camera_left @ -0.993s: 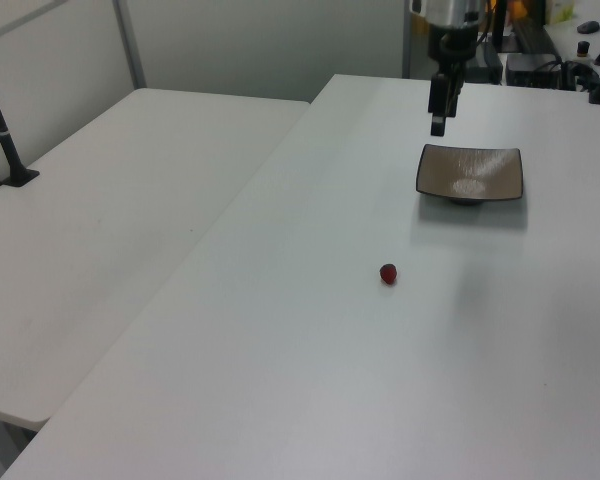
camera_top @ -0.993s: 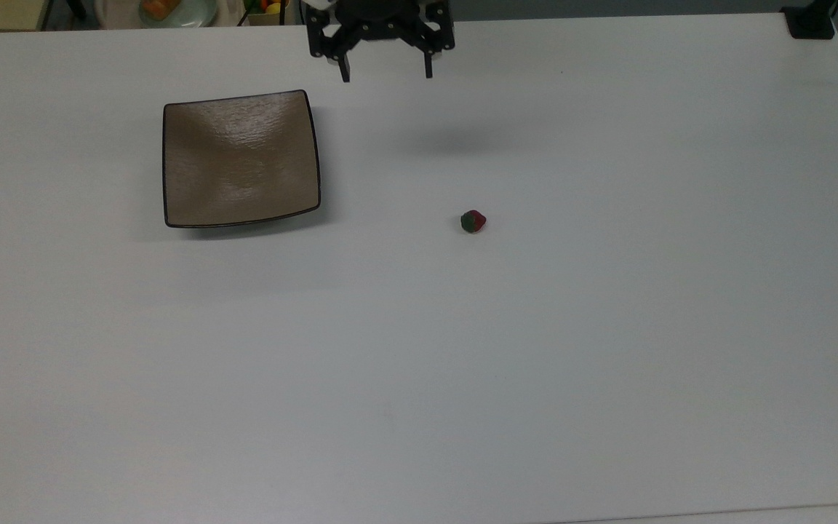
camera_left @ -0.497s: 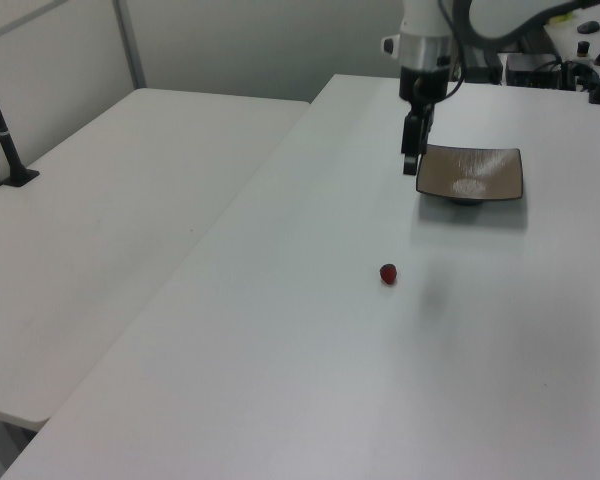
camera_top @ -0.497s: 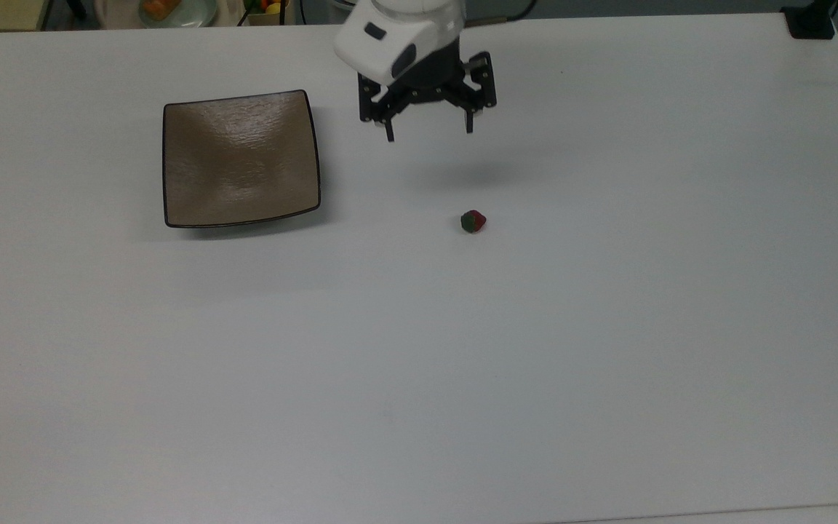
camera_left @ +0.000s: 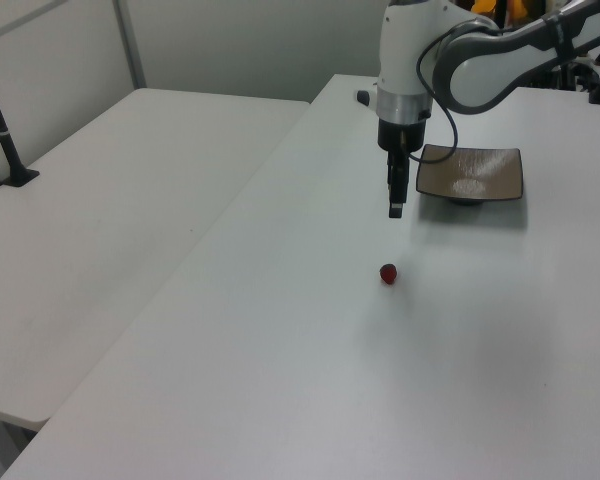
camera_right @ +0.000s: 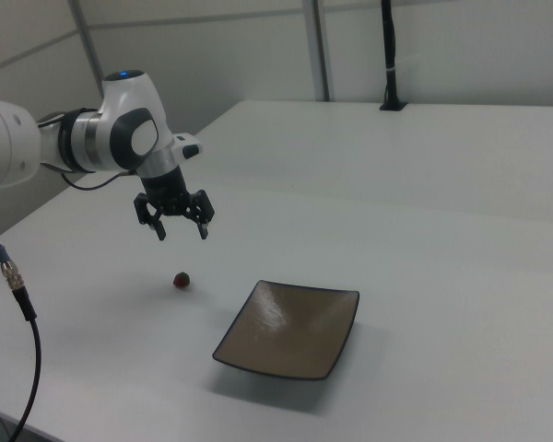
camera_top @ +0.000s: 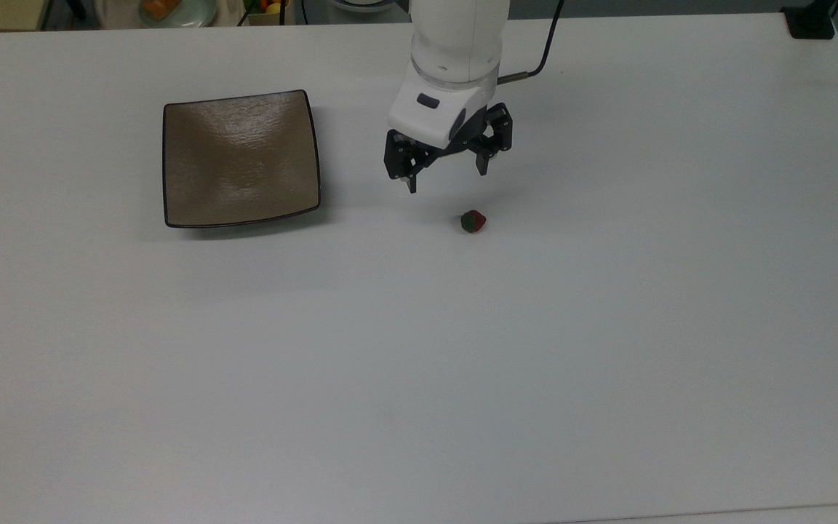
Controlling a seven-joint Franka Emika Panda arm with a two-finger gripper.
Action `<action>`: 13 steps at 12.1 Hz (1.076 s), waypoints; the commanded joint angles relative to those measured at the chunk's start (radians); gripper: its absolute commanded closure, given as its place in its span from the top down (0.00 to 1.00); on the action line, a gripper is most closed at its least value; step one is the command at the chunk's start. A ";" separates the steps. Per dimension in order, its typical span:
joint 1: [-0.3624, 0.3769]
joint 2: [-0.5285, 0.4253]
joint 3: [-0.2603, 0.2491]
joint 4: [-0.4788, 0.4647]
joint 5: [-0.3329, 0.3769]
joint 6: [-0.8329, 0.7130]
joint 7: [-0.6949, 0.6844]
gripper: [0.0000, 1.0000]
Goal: Strawberries on a ceramic plate
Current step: 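Move the open gripper over the red strawberry and lower it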
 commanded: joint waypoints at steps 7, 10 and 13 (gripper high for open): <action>0.042 0.083 -0.003 -0.086 -0.050 0.151 -0.138 1.00; 0.060 0.131 -0.003 -0.089 -0.052 0.193 -0.138 1.00; 0.060 0.155 -0.003 -0.089 -0.071 0.197 -0.136 1.00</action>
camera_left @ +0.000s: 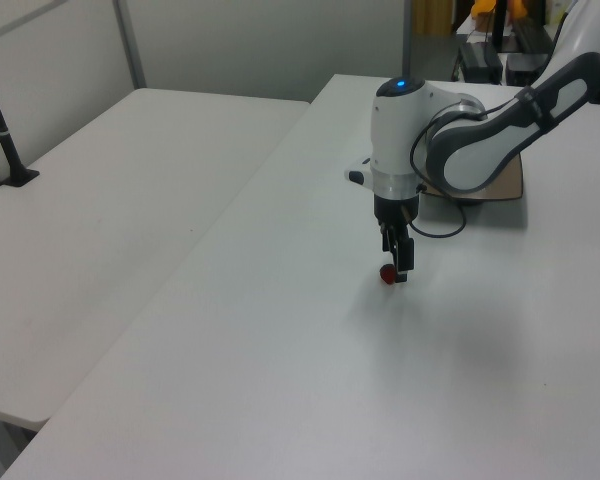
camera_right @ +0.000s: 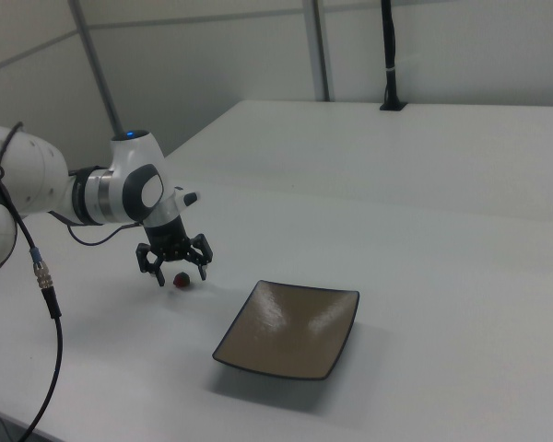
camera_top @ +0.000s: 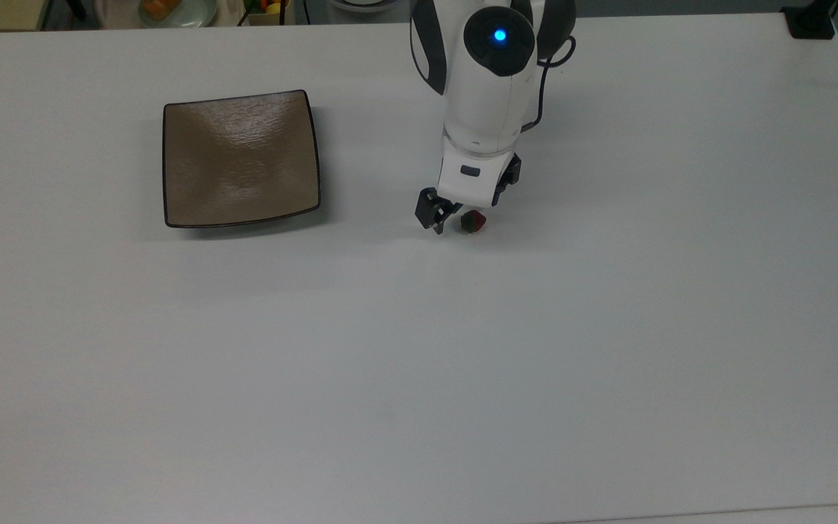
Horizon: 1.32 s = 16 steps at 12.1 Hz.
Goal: Strawberries on a ceramic plate
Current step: 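Close the gripper on the red strawberry, then lift the strawberry and carry it over the square ceramic plate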
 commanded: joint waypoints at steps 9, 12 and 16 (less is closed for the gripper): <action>0.004 0.003 -0.003 -0.008 -0.029 0.040 -0.010 0.02; 0.001 -0.058 -0.003 -0.004 -0.015 -0.026 0.008 0.02; -0.037 -0.234 -0.003 -0.002 0.000 -0.234 0.010 0.03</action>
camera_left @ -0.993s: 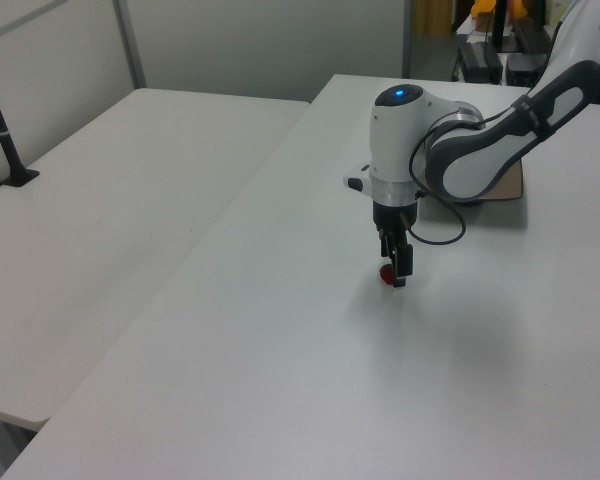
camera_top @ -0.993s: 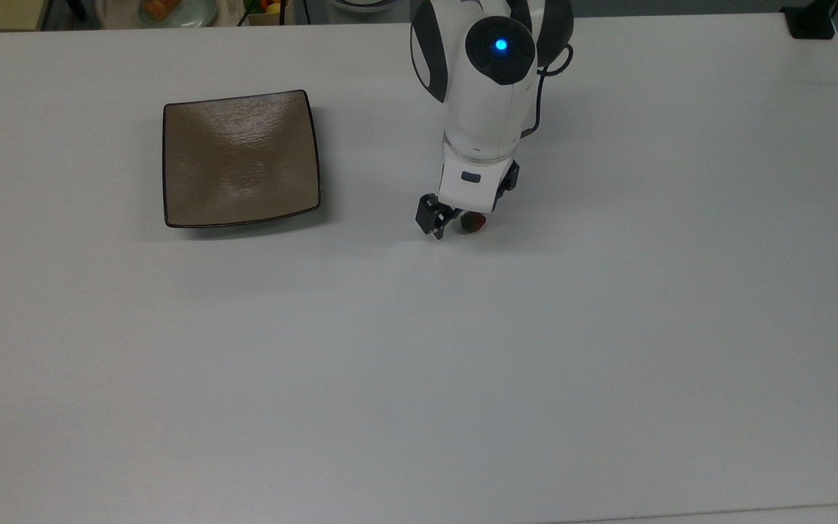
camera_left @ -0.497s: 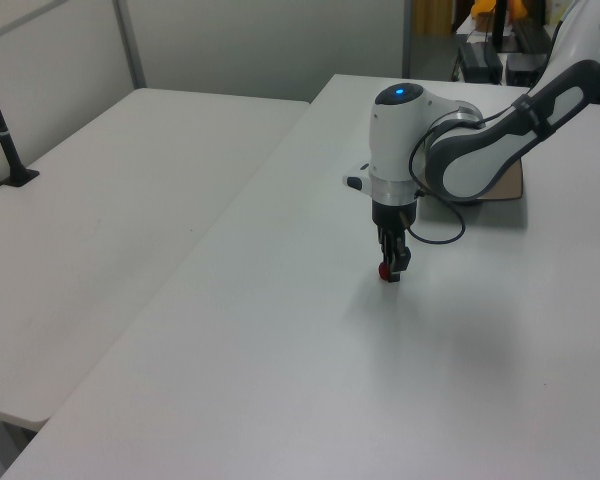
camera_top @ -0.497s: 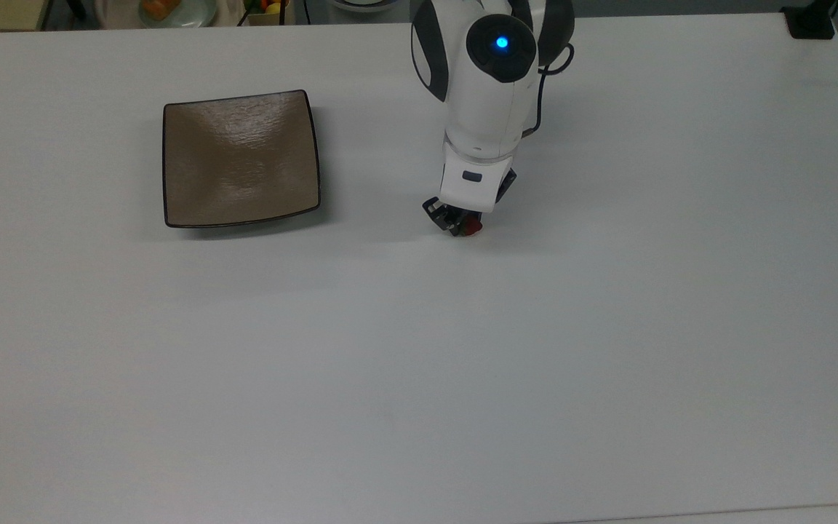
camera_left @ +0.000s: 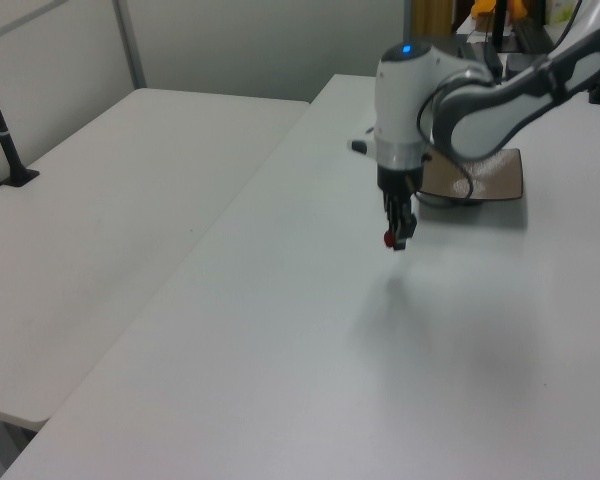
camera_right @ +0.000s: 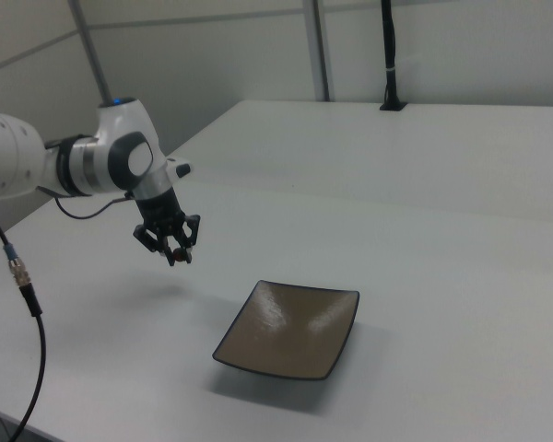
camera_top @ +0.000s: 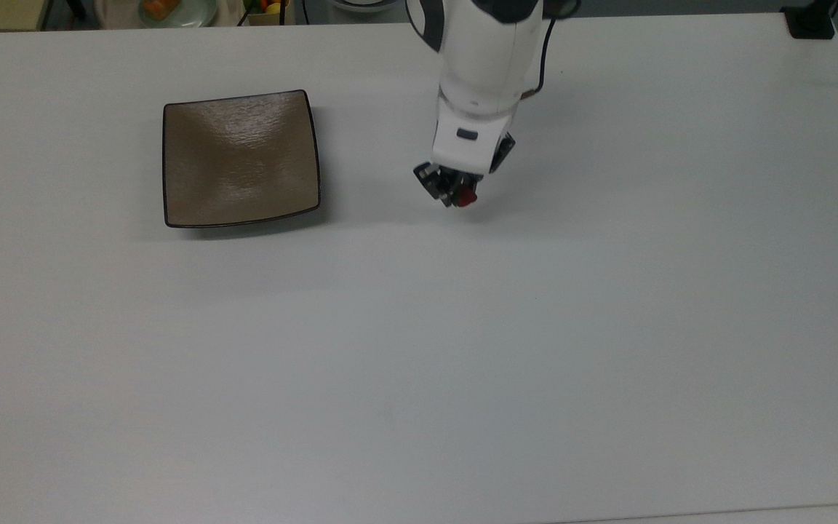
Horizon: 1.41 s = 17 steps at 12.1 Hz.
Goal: Strawberries on a ceramic plate
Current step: 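Lift the strawberry and carry it over the square ceramic plate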
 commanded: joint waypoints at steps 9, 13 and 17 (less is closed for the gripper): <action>-0.159 -0.313 -0.013 -0.009 0.044 -0.340 -0.035 0.04; -0.288 -0.309 -0.010 -0.015 0.057 -0.360 -0.238 0.04; -0.415 -0.278 -0.010 -0.034 0.073 -0.340 -0.461 0.05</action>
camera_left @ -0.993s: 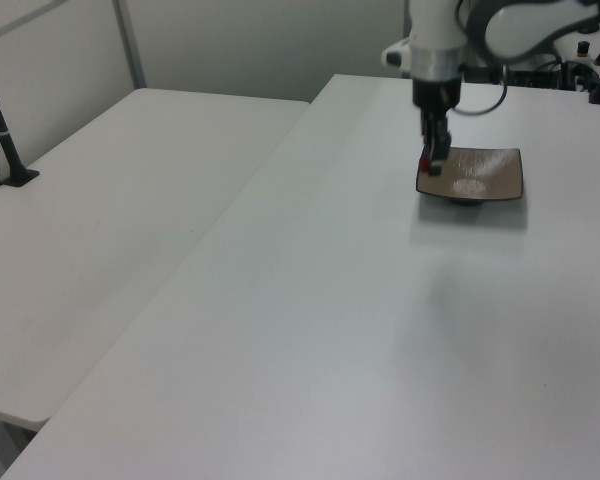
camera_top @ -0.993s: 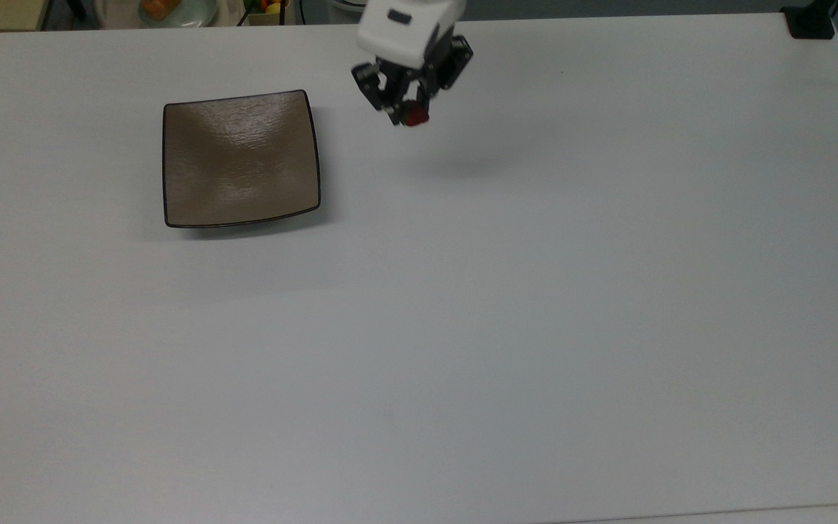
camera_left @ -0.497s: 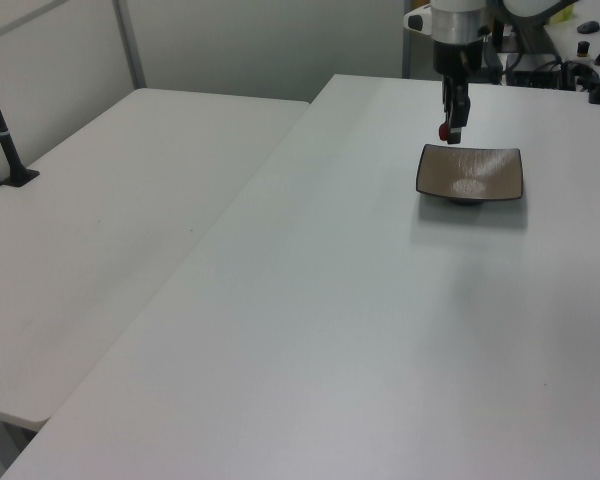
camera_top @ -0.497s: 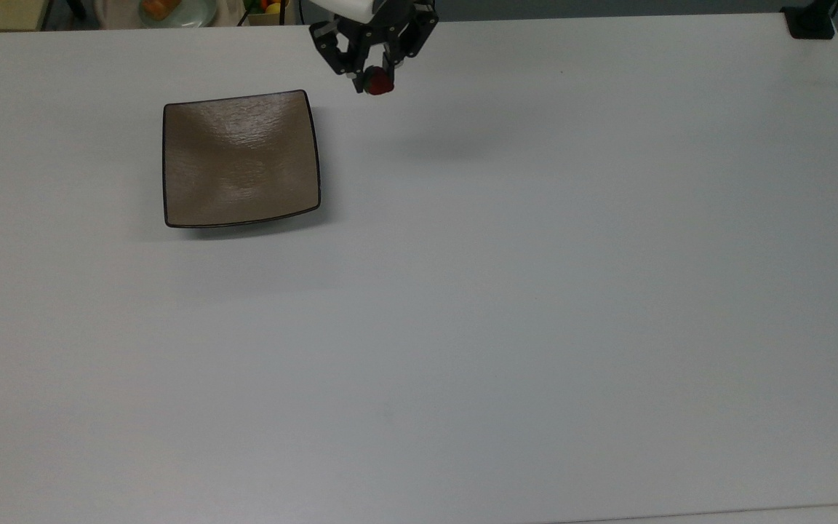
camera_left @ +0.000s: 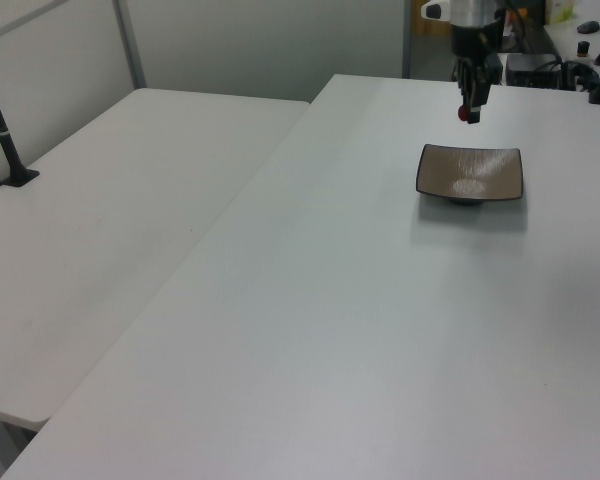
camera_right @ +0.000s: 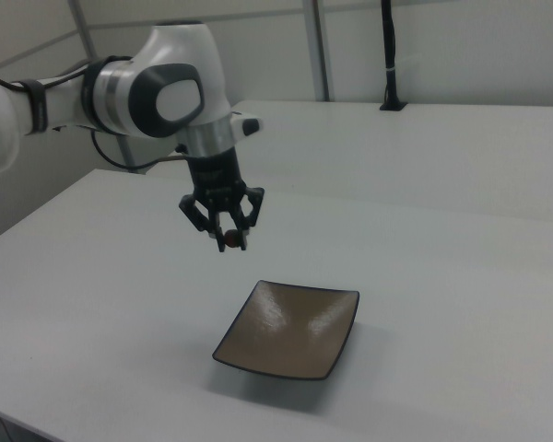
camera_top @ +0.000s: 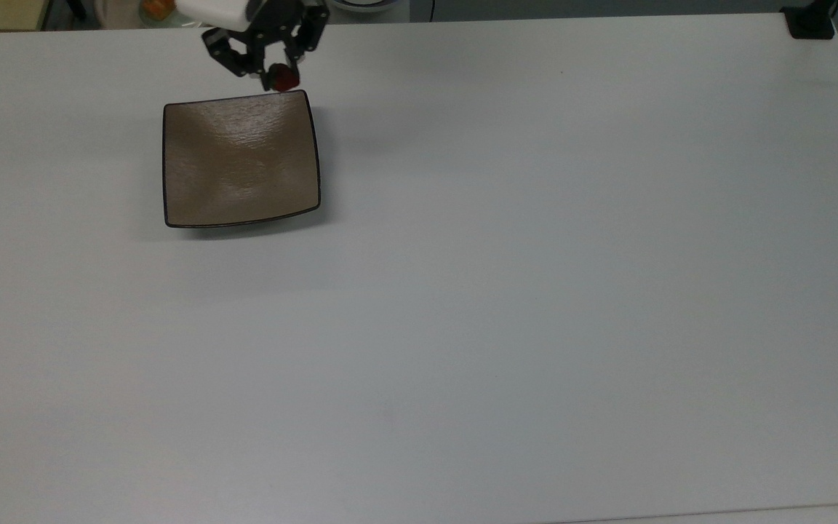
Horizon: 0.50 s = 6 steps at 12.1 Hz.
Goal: Strawberries on a ceramic plate
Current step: 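Lift the strawberry and carry it over the square ceramic plate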
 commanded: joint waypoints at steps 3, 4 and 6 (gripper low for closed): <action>-0.105 0.044 0.004 -0.062 0.020 0.080 -0.170 0.06; -0.110 0.066 0.004 -0.091 0.020 0.137 -0.172 0.06; -0.113 0.101 0.004 -0.143 0.020 0.261 -0.170 0.06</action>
